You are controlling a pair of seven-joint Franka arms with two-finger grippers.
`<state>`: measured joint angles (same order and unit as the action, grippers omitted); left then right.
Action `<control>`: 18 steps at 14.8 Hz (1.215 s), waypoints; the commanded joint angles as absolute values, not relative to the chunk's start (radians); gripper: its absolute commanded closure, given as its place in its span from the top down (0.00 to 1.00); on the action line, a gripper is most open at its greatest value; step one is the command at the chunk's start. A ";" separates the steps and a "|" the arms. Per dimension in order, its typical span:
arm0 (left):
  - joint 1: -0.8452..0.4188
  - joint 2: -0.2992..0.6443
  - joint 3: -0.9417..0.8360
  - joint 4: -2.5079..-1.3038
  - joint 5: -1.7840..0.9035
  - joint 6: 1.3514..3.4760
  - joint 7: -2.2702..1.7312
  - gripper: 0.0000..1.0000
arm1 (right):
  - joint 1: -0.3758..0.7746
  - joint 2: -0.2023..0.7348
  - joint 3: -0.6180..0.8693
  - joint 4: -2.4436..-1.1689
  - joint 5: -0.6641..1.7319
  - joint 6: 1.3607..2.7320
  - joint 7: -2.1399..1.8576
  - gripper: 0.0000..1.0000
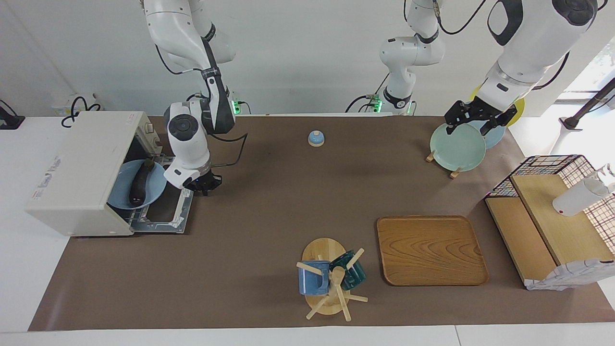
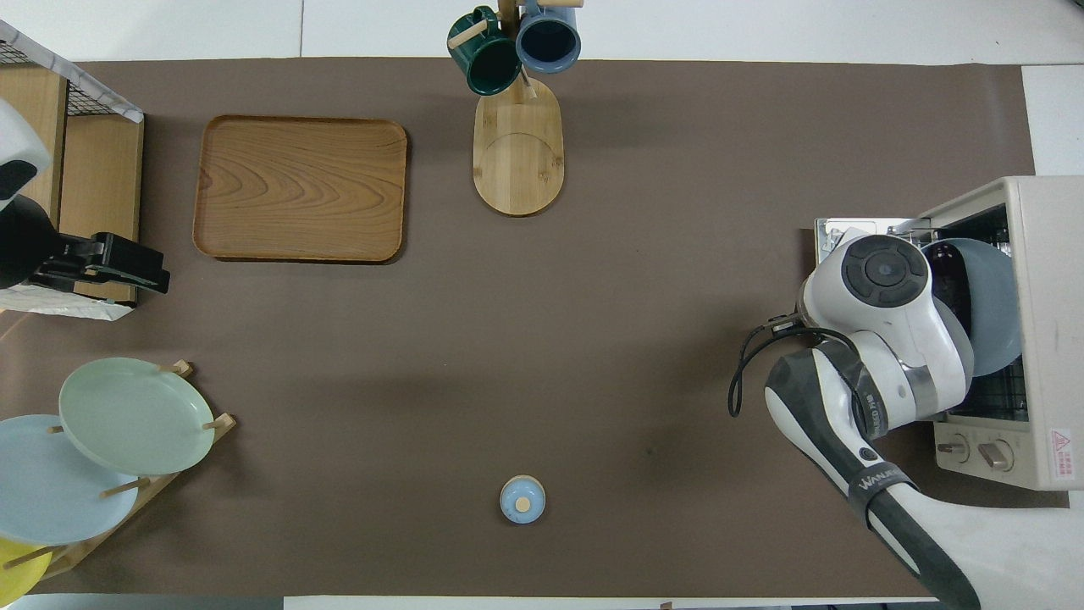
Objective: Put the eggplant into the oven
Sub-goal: 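Push the oven door shut with the right gripper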
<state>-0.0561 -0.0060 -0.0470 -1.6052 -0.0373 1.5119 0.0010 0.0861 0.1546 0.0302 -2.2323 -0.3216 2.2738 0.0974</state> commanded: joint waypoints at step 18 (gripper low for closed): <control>-0.043 -0.029 -0.055 -1.632 -0.017 1.522 0.011 1.00 | -0.119 0.060 0.031 -1.930 -0.353 1.832 -0.448 0.00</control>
